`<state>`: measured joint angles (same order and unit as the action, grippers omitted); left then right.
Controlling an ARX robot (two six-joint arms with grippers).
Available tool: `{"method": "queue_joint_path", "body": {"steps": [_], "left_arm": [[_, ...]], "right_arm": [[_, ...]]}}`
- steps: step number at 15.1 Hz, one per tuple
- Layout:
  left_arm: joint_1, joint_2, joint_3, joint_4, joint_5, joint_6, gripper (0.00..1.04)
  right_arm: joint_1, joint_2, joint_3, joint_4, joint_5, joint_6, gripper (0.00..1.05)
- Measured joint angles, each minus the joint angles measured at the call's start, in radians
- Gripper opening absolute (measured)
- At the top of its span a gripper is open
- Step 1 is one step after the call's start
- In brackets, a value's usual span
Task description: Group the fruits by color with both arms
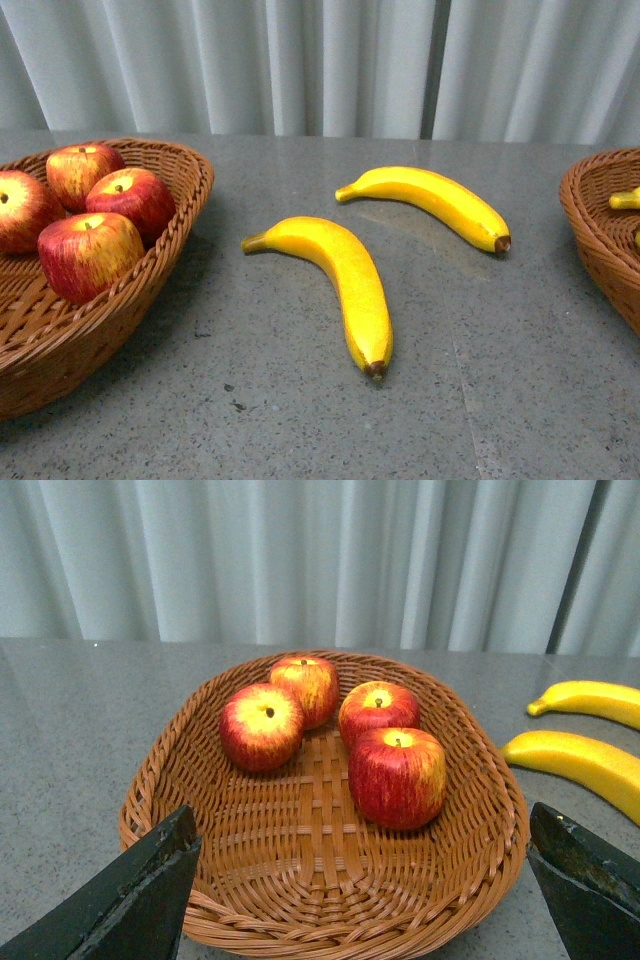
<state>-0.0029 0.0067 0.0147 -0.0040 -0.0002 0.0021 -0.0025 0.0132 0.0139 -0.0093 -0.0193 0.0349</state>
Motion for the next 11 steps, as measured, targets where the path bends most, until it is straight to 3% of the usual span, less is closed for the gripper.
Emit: {"method": "queue_joint_path", "body": {"steps": [3, 6, 7, 8, 11], "left_arm": [[0.000, 0.000, 0.000, 0.000, 0.000, 0.000, 0.98], [0.000, 0.000, 0.000, 0.000, 0.000, 0.000, 0.98], [0.000, 0.000, 0.000, 0.000, 0.000, 0.000, 0.98], [0.000, 0.000, 0.000, 0.000, 0.000, 0.000, 0.98], [0.000, 0.000, 0.000, 0.000, 0.000, 0.000, 0.98]], "right_arm": [[-0.002, 0.366, 0.106, 0.322, -0.050, 0.197, 0.98], [0.142, 0.834, 0.359, 0.604, -0.014, 0.169, 0.98], [0.195, 0.963, 0.445, 0.603, -0.005, 0.151, 0.98], [0.327, 1.221, 0.662, 0.539, 0.045, 0.105, 0.98], [0.451, 1.424, 0.898, 0.412, 0.095, 0.075, 0.98]]}}
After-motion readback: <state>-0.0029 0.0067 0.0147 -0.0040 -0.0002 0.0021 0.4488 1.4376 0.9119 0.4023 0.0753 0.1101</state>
